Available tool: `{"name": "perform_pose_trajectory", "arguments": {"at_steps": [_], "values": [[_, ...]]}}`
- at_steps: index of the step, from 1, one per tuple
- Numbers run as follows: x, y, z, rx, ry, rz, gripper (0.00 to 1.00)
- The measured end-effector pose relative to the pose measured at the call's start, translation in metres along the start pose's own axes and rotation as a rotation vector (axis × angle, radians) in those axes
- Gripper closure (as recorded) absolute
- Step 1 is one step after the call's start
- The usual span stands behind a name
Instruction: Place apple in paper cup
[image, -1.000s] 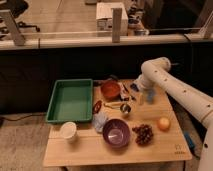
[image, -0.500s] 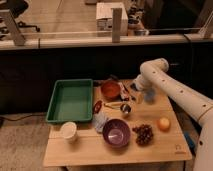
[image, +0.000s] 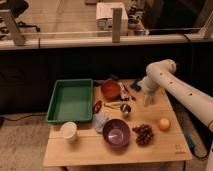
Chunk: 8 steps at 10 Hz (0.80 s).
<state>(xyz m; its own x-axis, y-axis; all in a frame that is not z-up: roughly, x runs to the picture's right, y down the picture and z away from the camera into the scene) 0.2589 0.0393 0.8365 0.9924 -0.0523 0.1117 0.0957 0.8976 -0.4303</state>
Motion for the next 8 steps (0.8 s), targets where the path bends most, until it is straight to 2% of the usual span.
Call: {"name": "perform_pose_trajectory", "arguments": {"at_steps": [4,8], "values": [[0.036,0.029,-0.010,-0.012,0.017,-0.012,0.20],[0.051,0.063,-0.012,-0.039,0.023,-0.054,0.20]]}}
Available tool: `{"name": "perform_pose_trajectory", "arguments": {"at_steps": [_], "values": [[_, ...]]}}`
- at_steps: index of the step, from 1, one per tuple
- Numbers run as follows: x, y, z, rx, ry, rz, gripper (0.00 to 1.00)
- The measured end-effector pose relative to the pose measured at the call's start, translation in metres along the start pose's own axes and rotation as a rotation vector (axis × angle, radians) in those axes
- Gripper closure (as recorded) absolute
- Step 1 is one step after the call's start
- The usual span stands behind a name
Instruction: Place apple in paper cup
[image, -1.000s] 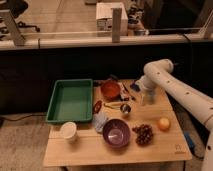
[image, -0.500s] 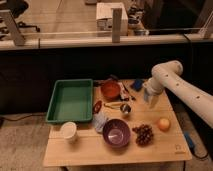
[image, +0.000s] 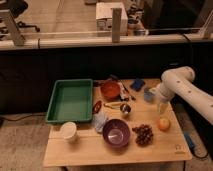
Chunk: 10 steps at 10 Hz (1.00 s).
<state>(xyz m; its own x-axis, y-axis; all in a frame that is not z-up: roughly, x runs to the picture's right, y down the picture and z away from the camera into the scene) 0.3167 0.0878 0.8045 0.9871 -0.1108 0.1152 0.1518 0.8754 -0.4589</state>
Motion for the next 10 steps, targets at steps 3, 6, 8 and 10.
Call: {"name": "perform_pose_trajectory", "arguments": {"at_steps": [3,6,8,10], "values": [[0.008,0.020,0.005,-0.041,0.000,-0.009,0.20],[0.017,0.038,0.011,-0.071,-0.005,-0.002,0.20],[0.019,0.048,0.017,-0.068,-0.014,-0.004,0.20],[0.018,0.058,0.024,-0.063,-0.019,-0.023,0.20]]}}
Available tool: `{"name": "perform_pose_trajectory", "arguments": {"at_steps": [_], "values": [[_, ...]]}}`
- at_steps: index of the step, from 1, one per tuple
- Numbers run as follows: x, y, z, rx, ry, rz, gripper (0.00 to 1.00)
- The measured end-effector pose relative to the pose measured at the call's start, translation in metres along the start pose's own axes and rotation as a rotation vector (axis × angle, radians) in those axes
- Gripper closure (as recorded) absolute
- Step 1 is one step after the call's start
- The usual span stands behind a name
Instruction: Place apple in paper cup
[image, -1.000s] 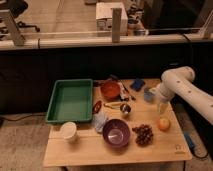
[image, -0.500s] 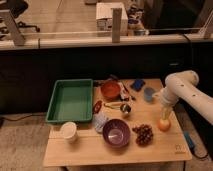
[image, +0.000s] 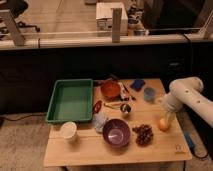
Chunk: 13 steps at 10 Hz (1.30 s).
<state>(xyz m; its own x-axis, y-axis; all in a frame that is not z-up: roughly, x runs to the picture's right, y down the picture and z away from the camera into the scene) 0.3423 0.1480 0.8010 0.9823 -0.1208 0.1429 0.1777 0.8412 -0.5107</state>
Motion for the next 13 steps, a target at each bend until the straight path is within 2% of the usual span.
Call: {"name": "perform_pose_trajectory", "arguments": {"at_steps": [3,7,8,13], "values": [[0.002,0.012,0.017,0.003,-0.010,-0.014,0.20],[0.011,0.020,0.029,0.008,-0.023,-0.015,0.20],[0.011,0.021,0.032,0.001,-0.024,-0.018,0.26],[0.005,0.021,0.046,-0.033,-0.038,-0.046,0.80]]}}
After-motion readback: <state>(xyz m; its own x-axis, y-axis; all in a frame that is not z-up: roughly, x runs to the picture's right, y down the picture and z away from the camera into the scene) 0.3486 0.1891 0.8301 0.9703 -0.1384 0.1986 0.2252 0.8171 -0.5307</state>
